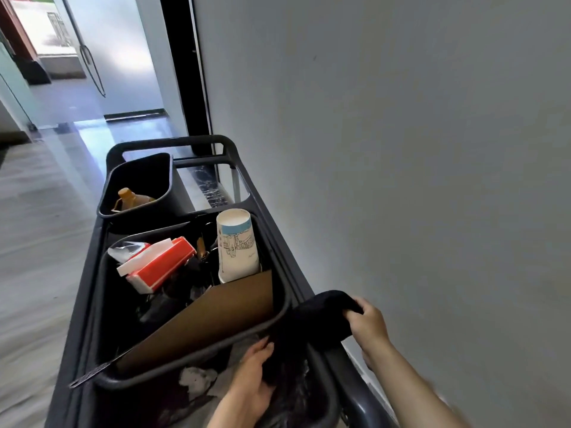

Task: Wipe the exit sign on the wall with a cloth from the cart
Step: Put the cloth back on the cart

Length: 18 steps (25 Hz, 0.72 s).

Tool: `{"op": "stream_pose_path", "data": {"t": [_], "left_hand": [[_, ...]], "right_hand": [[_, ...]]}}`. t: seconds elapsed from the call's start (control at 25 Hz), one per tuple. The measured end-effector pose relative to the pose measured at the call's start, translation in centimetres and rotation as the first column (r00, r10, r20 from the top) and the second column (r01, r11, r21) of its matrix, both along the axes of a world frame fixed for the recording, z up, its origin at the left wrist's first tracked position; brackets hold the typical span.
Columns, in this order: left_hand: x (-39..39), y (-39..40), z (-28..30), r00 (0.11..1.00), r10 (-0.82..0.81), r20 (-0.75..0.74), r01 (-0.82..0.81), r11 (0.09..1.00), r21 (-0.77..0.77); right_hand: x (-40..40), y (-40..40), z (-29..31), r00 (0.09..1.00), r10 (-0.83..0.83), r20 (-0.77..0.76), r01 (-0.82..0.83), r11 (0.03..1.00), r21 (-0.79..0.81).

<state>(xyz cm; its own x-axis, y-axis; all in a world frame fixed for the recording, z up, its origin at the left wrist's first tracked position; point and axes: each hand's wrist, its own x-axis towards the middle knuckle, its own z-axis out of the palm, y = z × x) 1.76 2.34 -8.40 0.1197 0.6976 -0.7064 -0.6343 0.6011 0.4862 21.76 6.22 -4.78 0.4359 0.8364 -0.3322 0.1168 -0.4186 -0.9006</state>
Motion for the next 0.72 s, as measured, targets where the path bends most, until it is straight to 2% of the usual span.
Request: {"op": "stream_pose_path", "data": {"t": [0.16,0.28,0.4,0.48,0.64,0.72], "left_hand": [[-0.8,-0.5,-1.3,0.997,-0.011,-0.079,0.007,0.999,-0.047],[-1.5,-0.5,-1.3,0.981,-0.04,-0.189,0.033,0.999,-0.042],[-1.8,-0.3,-0.8,0.931,-0.027,-0.364,0.041,0.999,0.033],[-2.3,0.0,-0.6,0.922,0.007,-0.387,0.01,0.999,0.041],[-3.2,0.3,-0.6,0.936,0.017,-0.35,-0.026,0.999,-0.021],[-3.1,-0.4,-0.1,0.932,-0.022,-0.363,0.009,0.999,-0.037]], "right_hand": [[1.2,-0.7,-1.1,0.989,-0.033,-0.141,0.021,0.996,-0.085],[1.1,-1.2,-0.9,0.98,-0.029,-0.199,0.021,0.999,-0.045],[0.3,-0.6,0.0,0.99,-0.036,-0.138,0.051,0.992,0.113],[-0.3,0.4,0.5,0.992,-0.036,-0.125,0.057,0.985,0.162],[-0.9,0.4,-0.4,0.997,0.074,-0.001,-0.073,0.994,0.077],[-0.6,-0.2,-1.0,0.995,0.091,-0.044,-0.09,0.995,0.043]]}}
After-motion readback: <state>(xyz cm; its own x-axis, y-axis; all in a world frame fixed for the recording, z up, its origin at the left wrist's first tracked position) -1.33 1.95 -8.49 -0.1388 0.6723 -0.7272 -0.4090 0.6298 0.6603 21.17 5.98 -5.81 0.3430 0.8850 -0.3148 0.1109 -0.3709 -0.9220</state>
